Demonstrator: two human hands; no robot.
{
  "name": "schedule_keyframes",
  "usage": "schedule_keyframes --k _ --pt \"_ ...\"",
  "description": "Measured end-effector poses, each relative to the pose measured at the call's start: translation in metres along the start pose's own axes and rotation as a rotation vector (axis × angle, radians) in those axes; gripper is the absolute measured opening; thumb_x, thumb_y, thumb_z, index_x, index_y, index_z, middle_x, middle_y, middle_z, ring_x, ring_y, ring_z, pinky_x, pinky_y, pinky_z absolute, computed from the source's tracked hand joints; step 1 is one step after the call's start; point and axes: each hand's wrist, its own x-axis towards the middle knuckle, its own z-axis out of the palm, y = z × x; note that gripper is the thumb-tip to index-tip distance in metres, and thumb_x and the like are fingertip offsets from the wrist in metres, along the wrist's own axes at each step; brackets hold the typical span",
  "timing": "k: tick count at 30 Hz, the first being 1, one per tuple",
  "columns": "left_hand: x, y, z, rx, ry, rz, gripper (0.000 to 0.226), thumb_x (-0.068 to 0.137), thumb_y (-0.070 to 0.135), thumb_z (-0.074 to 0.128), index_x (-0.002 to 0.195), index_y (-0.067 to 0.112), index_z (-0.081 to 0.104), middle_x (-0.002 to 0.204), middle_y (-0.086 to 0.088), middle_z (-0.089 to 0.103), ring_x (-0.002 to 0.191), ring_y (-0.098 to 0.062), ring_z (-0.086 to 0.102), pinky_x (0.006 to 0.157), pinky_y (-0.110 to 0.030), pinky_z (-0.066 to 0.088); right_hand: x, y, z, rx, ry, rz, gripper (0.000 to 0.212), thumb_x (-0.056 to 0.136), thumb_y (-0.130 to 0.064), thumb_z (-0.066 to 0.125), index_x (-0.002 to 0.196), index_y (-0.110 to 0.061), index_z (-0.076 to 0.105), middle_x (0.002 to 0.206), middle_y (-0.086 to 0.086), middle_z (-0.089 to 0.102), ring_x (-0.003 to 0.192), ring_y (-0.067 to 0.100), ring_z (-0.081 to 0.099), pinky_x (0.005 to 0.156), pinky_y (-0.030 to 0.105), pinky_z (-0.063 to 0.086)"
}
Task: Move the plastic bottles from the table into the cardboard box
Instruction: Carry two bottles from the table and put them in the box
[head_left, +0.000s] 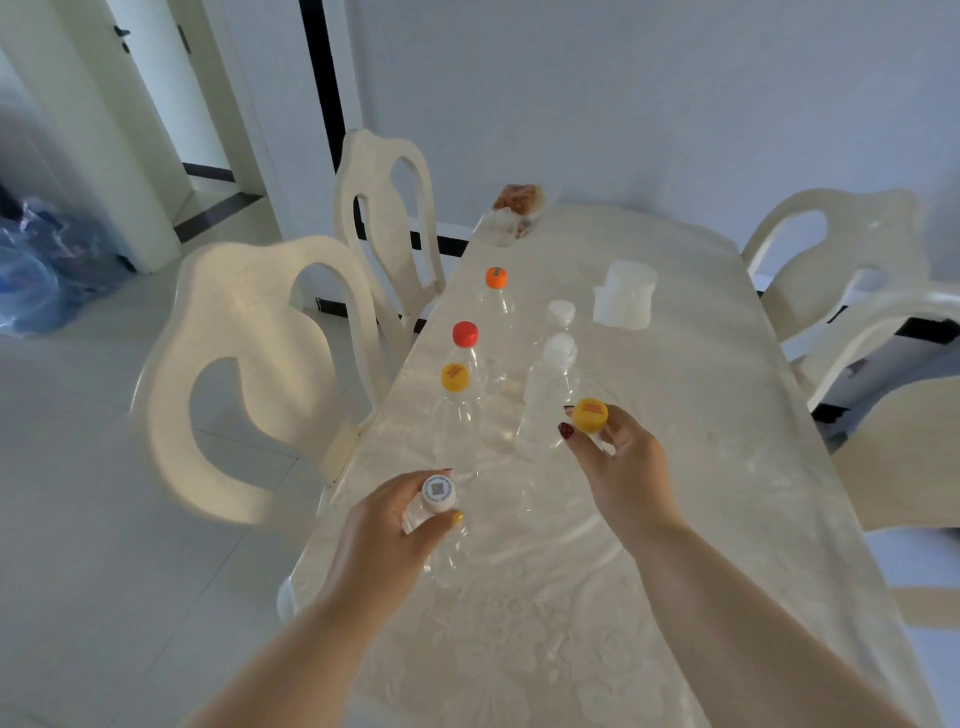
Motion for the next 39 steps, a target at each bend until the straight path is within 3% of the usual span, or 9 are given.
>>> schedule_keyframes --k 2,4,9,16,21,25,29,34,39 --pt "0.001 0.011 0.000 -0.045 -0.018 0.062 0.036 0.076 0.037 0.077 0.112 0.036 0.071 0.110 0.021 0.073 0.109 0.002 0.065 0.097 -0.031 0.051 -0.010 -0.009 -0.014 -0.001 0.025 -0.026 0.022 0.089 -0.027 0.069 0.110 -0.023 0.071 0.102 -0.023 0.069 0.090 -0.026 0.055 0.076 0.000 0.040" --pt "0.000 0.026 0.001 -0.067 -0.026 0.146 0.035 0.075 0.043 0.073 0.110 0.037 0.071 0.110 0.022 0.073 0.110 0.000 0.066 0.094 -0.030 0.051 -0.023 -0.017 -0.030 -0.008 0.063 -0.050 0.021 0.088 -0.027 0.070 0.109 -0.024 0.072 0.101 -0.021 0.071 0.089 -0.026 0.054 0.078 0.005 0.041" --pt "-0.012 0.080 0.012 -0.069 -0.151 0.342 0.027 0.083 0.034 0.073 0.109 0.033 0.070 0.107 0.020 0.074 0.107 0.002 0.065 0.089 -0.017 0.047 -0.069 -0.040 -0.084 0.013 0.204 -0.070 0.016 0.086 -0.025 0.072 0.103 -0.024 0.074 0.097 -0.019 0.074 0.096 -0.011 0.063 0.074 0.002 0.043" --pt "-0.046 0.165 0.063 -0.147 -0.460 0.460 0.030 0.076 0.041 0.079 0.102 0.028 0.077 0.100 0.016 0.077 0.097 -0.003 0.072 0.085 -0.028 0.057 -0.148 -0.045 -0.182 0.000 0.393 0.050 0.011 0.082 -0.032 0.074 0.092 -0.033 0.076 0.092 -0.017 0.076 0.097 0.000 0.066 0.076 0.015 0.047" --pt "-0.093 0.232 0.145 -0.154 -0.652 0.597 0.035 0.073 0.052 0.078 0.101 0.032 0.077 0.101 0.017 0.077 0.094 -0.005 0.072 0.077 -0.033 0.060 -0.216 -0.030 -0.281 0.116 0.505 0.156 0.011 0.081 -0.025 0.076 0.090 -0.030 0.079 0.092 -0.010 0.079 0.097 0.010 0.072 0.099 0.038 0.052" --pt "-0.139 0.279 0.215 -0.212 -0.712 0.687 0.036 0.073 0.056 0.073 0.101 0.034 0.075 0.105 0.014 0.074 0.099 -0.008 0.071 0.079 -0.037 0.061 -0.264 -0.012 -0.362 0.079 0.615 0.179 0.012 0.081 -0.023 0.077 0.086 -0.034 0.080 0.089 -0.012 0.079 0.093 0.005 0.072 0.092 0.032 0.051" --pt "-0.193 0.332 0.298 -0.270 -0.731 0.728 0.040 0.072 0.061 0.070 0.103 0.035 0.074 0.105 0.017 0.074 0.101 -0.002 0.070 0.082 -0.020 0.056 -0.309 0.012 -0.464 0.024 0.675 0.186 0.008 0.079 -0.024 0.078 0.085 -0.030 0.080 0.085 -0.011 0.078 0.085 0.004 0.072 0.079 0.026 0.051" --pt "-0.248 0.399 0.394 -0.287 -0.778 0.746 0.031 0.073 0.050 0.069 0.100 0.034 0.074 0.096 0.028 0.074 0.094 0.007 0.069 0.073 -0.002 0.046 -0.337 0.047 -0.583 -0.027 0.712 0.194 0.012 0.078 -0.026 0.079 0.089 -0.032 0.079 0.090 -0.014 0.079 0.093 0.006 0.072 0.086 0.029 0.050" --pt "-0.267 0.456 0.481 -0.266 -0.814 0.752 0.028 0.071 0.052 0.067 0.097 0.042 0.070 0.099 0.028 0.073 0.096 0.008 0.069 0.076 -0.006 0.049 -0.331 0.076 -0.685 -0.035 0.764 0.198 0.014 0.079 -0.024 0.079 0.092 -0.026 0.080 0.093 -0.012 0.079 0.095 0.008 0.072 0.091 0.032 0.051"
